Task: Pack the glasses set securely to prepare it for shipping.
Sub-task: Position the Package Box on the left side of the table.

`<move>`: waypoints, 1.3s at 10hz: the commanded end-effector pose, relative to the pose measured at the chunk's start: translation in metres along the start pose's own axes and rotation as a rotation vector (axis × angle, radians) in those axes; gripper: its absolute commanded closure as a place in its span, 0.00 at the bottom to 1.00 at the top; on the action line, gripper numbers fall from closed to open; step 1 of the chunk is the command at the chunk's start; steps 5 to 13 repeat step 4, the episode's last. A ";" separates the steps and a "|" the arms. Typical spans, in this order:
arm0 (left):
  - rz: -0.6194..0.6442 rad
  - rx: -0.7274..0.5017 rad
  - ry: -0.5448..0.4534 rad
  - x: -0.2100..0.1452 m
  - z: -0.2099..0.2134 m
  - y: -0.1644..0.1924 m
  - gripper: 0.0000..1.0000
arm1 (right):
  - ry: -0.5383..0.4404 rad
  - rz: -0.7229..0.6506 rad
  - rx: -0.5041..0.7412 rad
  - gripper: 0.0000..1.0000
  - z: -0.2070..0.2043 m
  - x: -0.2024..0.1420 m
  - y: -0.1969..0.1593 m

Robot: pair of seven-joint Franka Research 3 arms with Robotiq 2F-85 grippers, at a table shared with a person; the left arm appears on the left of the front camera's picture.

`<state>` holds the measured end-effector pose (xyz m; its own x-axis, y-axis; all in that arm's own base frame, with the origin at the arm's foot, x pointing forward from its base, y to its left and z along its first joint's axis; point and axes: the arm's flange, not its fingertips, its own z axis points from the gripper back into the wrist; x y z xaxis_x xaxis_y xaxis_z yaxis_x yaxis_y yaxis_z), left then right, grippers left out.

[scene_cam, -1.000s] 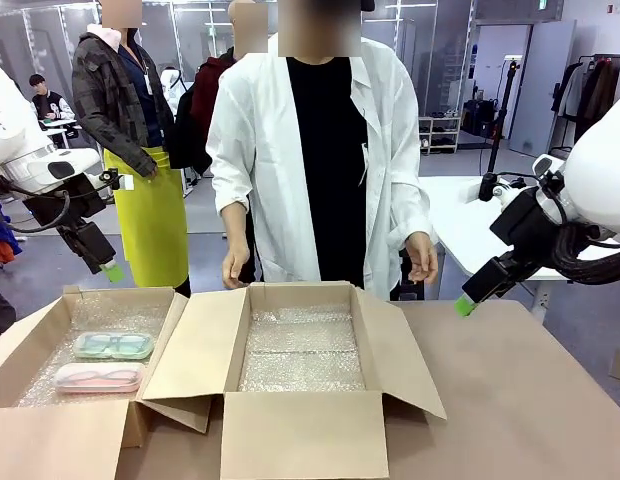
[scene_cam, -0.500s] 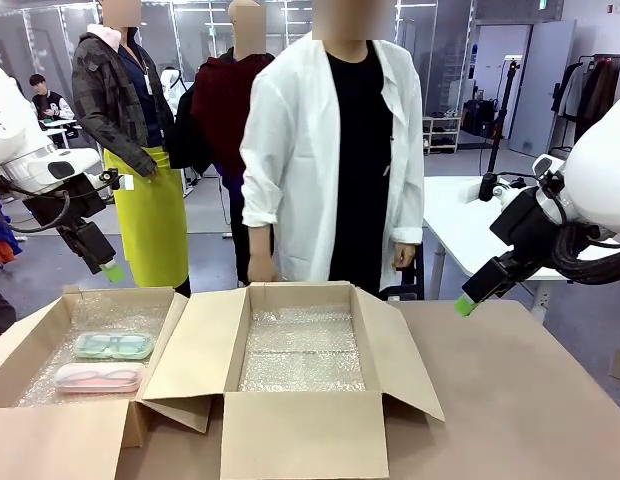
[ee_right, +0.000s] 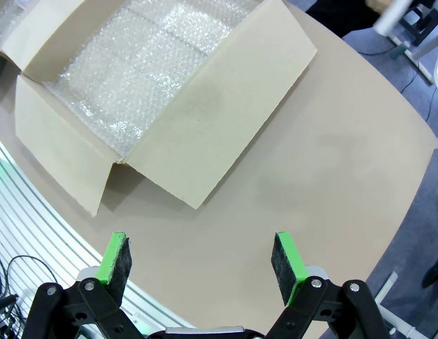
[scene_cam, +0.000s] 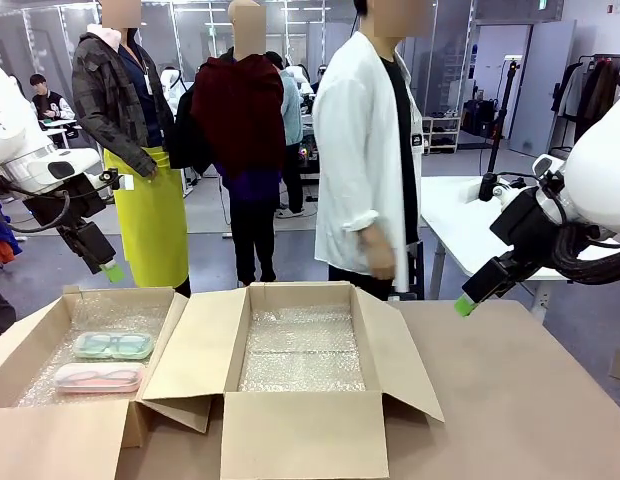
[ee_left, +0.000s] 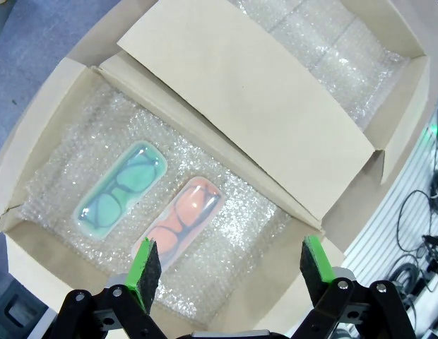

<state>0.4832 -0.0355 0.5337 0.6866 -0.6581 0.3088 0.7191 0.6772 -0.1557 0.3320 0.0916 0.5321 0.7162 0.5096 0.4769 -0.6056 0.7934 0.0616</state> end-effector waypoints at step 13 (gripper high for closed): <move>0.004 0.008 0.002 0.002 0.003 0.001 0.00 | -0.004 0.004 -0.013 0.00 -0.001 0.001 0.001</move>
